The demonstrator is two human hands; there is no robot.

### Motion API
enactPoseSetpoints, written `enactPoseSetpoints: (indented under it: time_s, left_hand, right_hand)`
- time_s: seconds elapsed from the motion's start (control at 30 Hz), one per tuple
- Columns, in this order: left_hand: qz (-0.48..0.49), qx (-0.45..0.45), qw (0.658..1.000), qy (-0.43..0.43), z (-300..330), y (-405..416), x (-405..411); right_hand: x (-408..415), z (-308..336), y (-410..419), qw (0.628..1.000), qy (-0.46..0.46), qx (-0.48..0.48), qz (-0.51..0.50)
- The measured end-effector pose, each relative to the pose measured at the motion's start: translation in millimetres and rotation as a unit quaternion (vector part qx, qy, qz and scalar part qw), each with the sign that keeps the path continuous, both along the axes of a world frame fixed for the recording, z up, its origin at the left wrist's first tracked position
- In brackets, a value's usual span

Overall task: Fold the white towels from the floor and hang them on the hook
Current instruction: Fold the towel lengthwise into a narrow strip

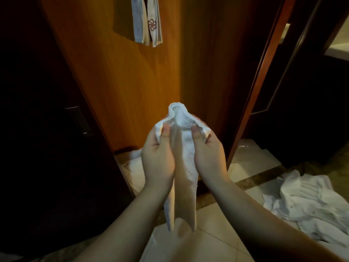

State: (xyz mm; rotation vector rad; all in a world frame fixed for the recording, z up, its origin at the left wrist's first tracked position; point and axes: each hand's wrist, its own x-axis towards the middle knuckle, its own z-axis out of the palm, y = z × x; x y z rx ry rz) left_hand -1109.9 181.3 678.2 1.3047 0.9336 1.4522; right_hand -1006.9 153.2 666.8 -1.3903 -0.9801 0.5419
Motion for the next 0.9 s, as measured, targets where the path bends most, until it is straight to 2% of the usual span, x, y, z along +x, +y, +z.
enactPoseSetpoints:
  time_s: [0.17,0.3,0.47,0.63,0.77,0.9]
  left_hand:
    - [-0.084,0.006,0.996,-0.007,6,-6,-1]
    - [-0.136,-0.013,0.99,-0.024,8,-6,-5]
    - [-0.143,-0.015,0.988,-0.053,15,-5,-7]
    - [-0.203,0.023,0.979,-0.007,17,-13,-4]
    - [-0.296,0.014,0.955,0.009,19,-12,-5]
    - [-0.362,-0.027,0.932,0.015,24,-6,-5]
  right_hand:
    - [-12,5,-1,0.997,0.018,0.02,0.078]
    - [-9,10,0,0.996,0.053,0.02,0.069]
    - [-4,23,-2,0.993,0.096,0.036,0.054]
    - [-14,17,-8,0.984,0.059,0.057,0.156]
    - [-5,20,-9,0.969,0.053,0.063,0.233]
    - [3,24,-9,0.971,0.011,0.026,0.237]
